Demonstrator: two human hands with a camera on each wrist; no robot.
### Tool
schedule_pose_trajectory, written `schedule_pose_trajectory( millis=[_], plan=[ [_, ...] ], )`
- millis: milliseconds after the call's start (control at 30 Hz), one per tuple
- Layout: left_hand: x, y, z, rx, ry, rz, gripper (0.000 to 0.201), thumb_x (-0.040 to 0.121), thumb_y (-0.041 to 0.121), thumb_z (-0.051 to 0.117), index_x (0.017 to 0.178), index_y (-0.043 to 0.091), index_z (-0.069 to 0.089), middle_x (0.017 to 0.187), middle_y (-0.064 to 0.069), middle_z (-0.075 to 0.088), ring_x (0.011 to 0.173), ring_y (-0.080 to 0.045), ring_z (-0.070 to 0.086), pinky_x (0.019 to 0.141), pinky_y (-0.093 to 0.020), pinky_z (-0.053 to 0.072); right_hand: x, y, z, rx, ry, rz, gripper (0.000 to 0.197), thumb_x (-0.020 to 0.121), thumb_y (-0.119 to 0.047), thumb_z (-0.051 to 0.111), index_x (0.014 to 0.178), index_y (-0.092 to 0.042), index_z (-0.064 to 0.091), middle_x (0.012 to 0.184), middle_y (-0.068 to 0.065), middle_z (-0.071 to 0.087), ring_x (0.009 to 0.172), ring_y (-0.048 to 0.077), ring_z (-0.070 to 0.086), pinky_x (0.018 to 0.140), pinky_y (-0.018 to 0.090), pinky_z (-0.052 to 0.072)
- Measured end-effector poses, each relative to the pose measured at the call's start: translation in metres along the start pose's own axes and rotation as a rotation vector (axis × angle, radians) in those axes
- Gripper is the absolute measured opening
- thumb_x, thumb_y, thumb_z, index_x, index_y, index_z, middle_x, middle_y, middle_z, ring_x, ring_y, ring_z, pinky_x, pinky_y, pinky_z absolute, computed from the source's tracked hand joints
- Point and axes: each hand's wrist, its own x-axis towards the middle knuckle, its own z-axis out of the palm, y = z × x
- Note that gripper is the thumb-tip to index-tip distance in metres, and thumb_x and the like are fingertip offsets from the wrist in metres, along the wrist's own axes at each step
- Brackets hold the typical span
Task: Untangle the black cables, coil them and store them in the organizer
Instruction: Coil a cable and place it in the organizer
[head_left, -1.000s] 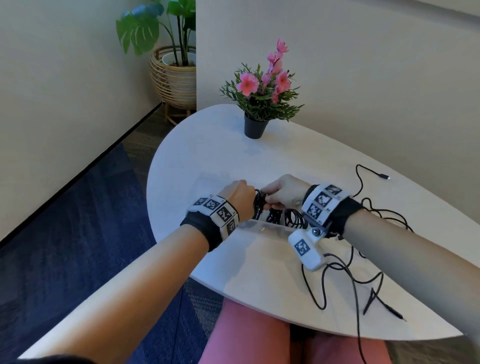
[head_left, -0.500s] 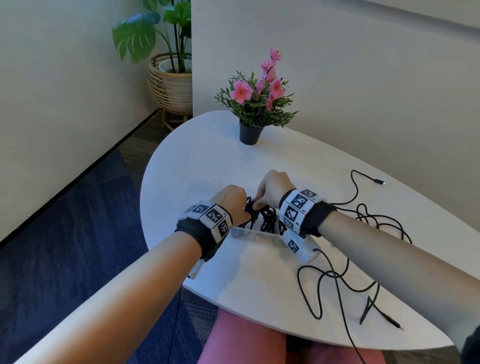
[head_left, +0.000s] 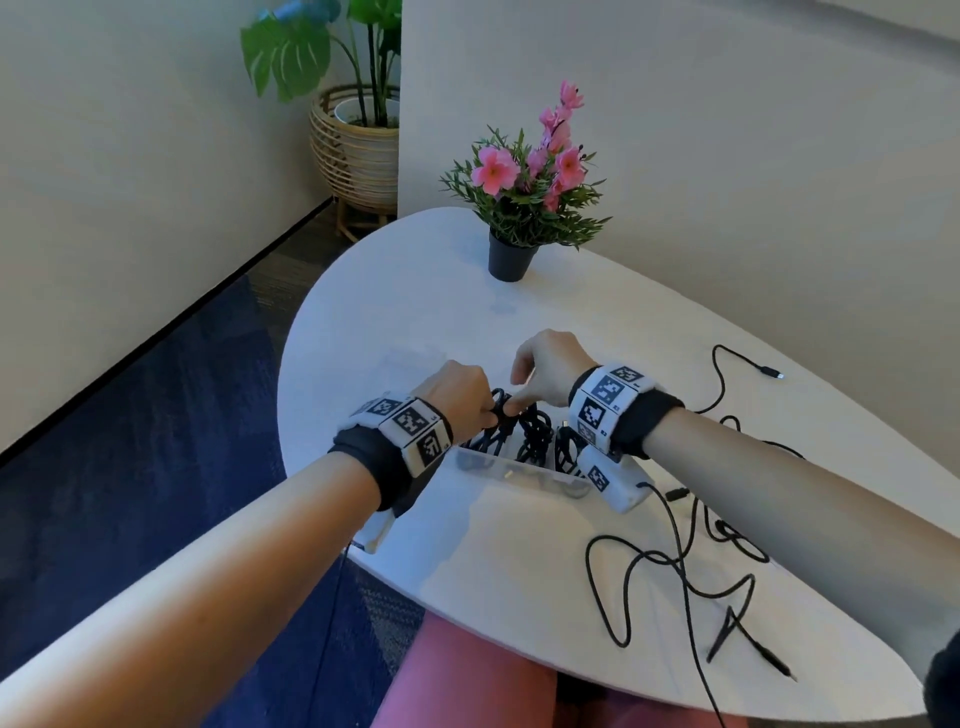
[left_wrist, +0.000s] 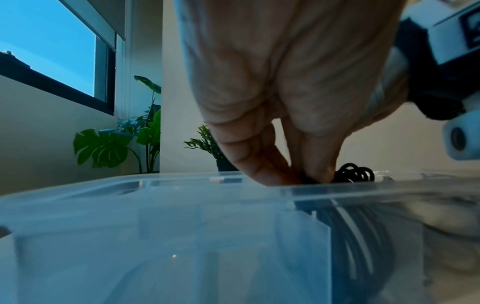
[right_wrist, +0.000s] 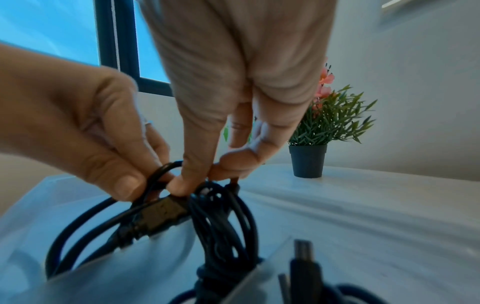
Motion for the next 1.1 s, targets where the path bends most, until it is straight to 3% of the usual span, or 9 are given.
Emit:
schedule_pose_trajectory(
  millis=[100,200,333,433,600,767,933,1000,1100],
  plan=[
    [-0.002,-0.005,0.004,-0.065,0.027,-0.039,0.02,0.088,0.027,0.063,0.089,0.011,0.074,0.058,0.002,0.05,0.063,-0.017,0.051,0.061,-0.025,0.042,-0.002,0.01,0.005,0.01,-0.012,-0.066,0.032,0.065,-0.022,0.086,0.087,-0.003,0.075,0.088,0.009,0.072,0.073,0.014,0.062,0.055,0.012,0.044],
    [0.001,0.0,0.002,-0.071,0.006,-0.076,0.02,0.084,0.031,0.068,0.079,0.012,0.071,0.058,0.001,0.051,0.059,-0.015,0.05,0.059,-0.025,0.04,-0.006,0.015,0.009,-0.005,-0.043,-0.153,0.03,0.073,-0.018,0.08,0.082,0.008,0.07,0.093,0.02,0.07,0.086,0.031,0.065,0.074,0.033,0.051],
    [0.003,0.004,0.005,-0.063,0.021,-0.116,0.031,0.082,0.03,0.07,0.062,0.016,0.052,0.062,-0.001,0.048,0.064,-0.019,0.053,0.06,-0.029,0.042,-0.008,0.017,0.01,0.1,-0.034,-0.165,0.024,0.072,-0.011,0.081,0.091,-0.004,0.067,0.086,0.004,0.07,0.084,0.014,0.065,0.07,0.018,0.049],
    [-0.001,0.011,0.005,-0.016,0.057,-0.113,0.023,0.085,0.025,0.067,0.072,0.012,0.053,0.072,-0.004,0.051,0.069,-0.022,0.054,0.061,-0.03,0.044,-0.004,0.02,0.015,0.122,-0.061,-0.173,0.026,0.072,-0.011,0.081,0.092,-0.004,0.066,0.089,0.002,0.068,0.071,0.0,0.056,0.067,0.018,0.043],
    [-0.01,0.018,0.003,0.037,0.01,-0.01,0.021,0.095,0.018,0.051,0.102,0.002,0.063,0.103,-0.013,0.058,0.092,-0.027,0.059,0.071,-0.029,0.043,0.001,0.026,0.008,0.106,-0.152,-0.15,0.024,0.075,-0.016,0.079,0.087,-0.016,0.058,0.093,-0.004,0.064,0.084,0.01,0.052,0.084,0.031,0.044],
    [-0.015,0.001,-0.009,0.016,-0.104,-0.012,0.024,0.092,0.026,0.058,0.105,0.011,0.072,0.093,-0.005,0.068,0.084,-0.02,0.059,0.078,-0.029,0.051,0.005,0.011,0.003,-0.143,-0.218,-0.179,0.013,0.072,-0.03,0.081,0.083,-0.026,0.076,0.099,-0.011,0.055,0.101,0.016,0.053,0.092,0.04,0.046],
    [-0.017,-0.007,-0.019,-0.235,0.026,-0.117,0.038,0.067,0.021,0.085,0.101,0.011,0.072,0.087,-0.002,0.073,0.074,-0.013,0.068,0.071,-0.021,0.054,0.01,-0.003,-0.001,-0.344,-0.236,-0.216,0.012,0.069,-0.044,0.08,0.069,-0.039,0.069,0.108,-0.009,0.058,0.105,0.013,0.047,0.09,0.041,0.04],
    [-0.016,-0.01,-0.016,-0.241,0.039,-0.078,0.053,0.067,0.023,0.085,0.115,0.015,0.066,0.101,-0.002,0.07,0.08,-0.011,0.066,0.076,-0.019,0.049,0.012,-0.001,0.002,-0.34,-0.24,-0.221,0.011,0.07,-0.043,0.079,0.07,-0.039,0.069,0.105,-0.01,0.059,0.103,0.013,0.049,0.088,0.039,0.041],
    [-0.017,-0.012,-0.009,-0.1,-0.042,0.065,0.046,0.079,0.031,0.074,0.122,0.018,0.063,0.124,-0.001,0.055,0.1,-0.014,0.06,0.084,-0.019,0.038,0.012,0.01,0.006,-0.167,-0.224,-0.209,0.012,0.069,-0.035,0.082,0.077,-0.031,0.075,0.091,-0.011,0.062,0.091,0.011,0.057,0.08,0.028,0.046]
  ],
)
